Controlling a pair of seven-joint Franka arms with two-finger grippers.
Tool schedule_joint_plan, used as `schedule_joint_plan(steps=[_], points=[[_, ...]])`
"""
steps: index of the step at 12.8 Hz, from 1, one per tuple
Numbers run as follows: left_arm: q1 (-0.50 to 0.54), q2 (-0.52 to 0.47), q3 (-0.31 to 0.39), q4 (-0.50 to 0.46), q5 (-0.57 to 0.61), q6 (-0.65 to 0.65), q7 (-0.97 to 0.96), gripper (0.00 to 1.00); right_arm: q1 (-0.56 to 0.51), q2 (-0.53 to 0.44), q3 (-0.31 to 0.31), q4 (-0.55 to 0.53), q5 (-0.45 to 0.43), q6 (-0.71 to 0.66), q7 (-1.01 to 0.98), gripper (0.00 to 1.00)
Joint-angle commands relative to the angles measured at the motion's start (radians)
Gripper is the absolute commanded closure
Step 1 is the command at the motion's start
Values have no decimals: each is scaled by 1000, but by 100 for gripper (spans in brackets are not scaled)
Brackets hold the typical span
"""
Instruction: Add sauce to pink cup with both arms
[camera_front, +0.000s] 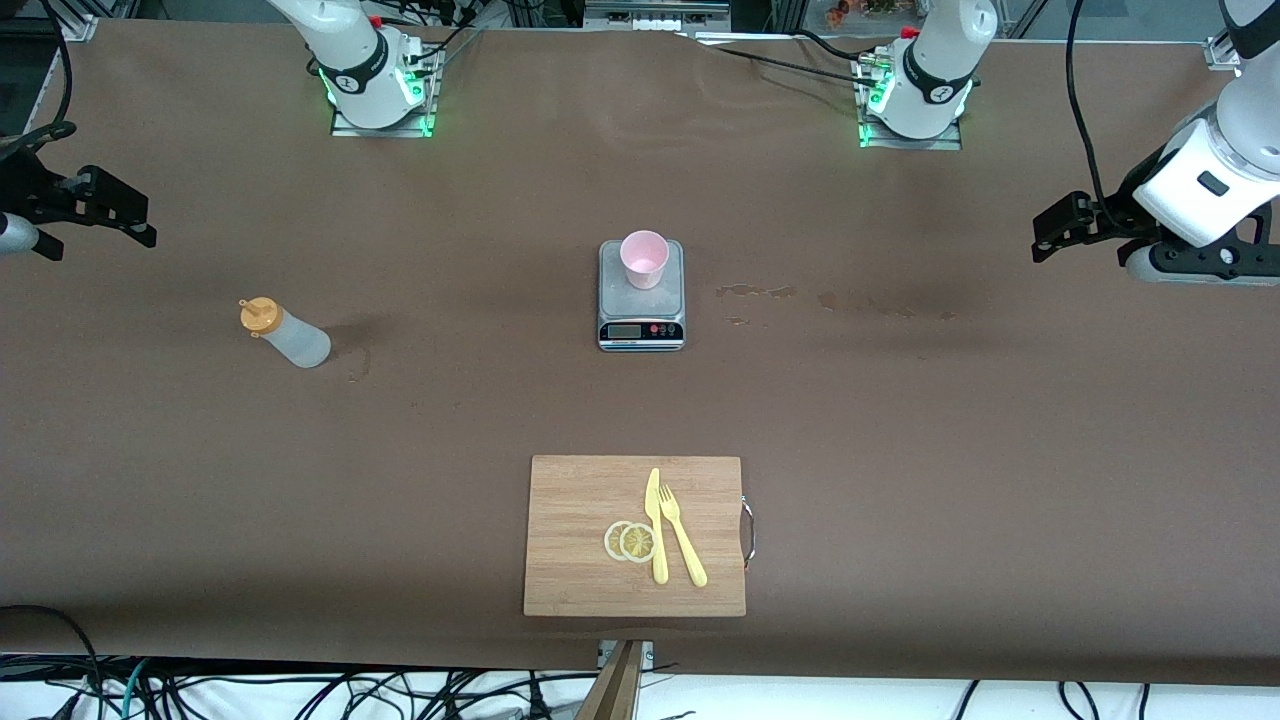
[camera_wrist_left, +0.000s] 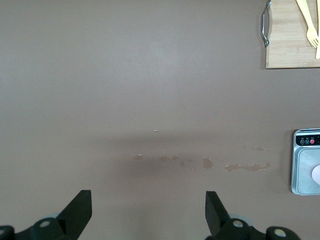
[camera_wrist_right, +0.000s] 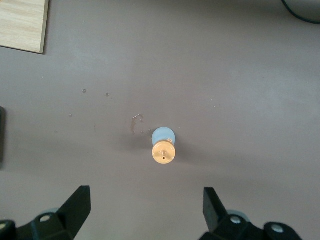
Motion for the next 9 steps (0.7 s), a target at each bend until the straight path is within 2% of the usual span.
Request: schedule_joint_plan(steps=[1,9], points=[[3,8,1,28,-17,-23,-3,0,15,-21,-13,-6,1,-13,0,0],[5,8,0,28,-17,-23,-1,0,10,-12,-16,20,-8,-15,11,0]])
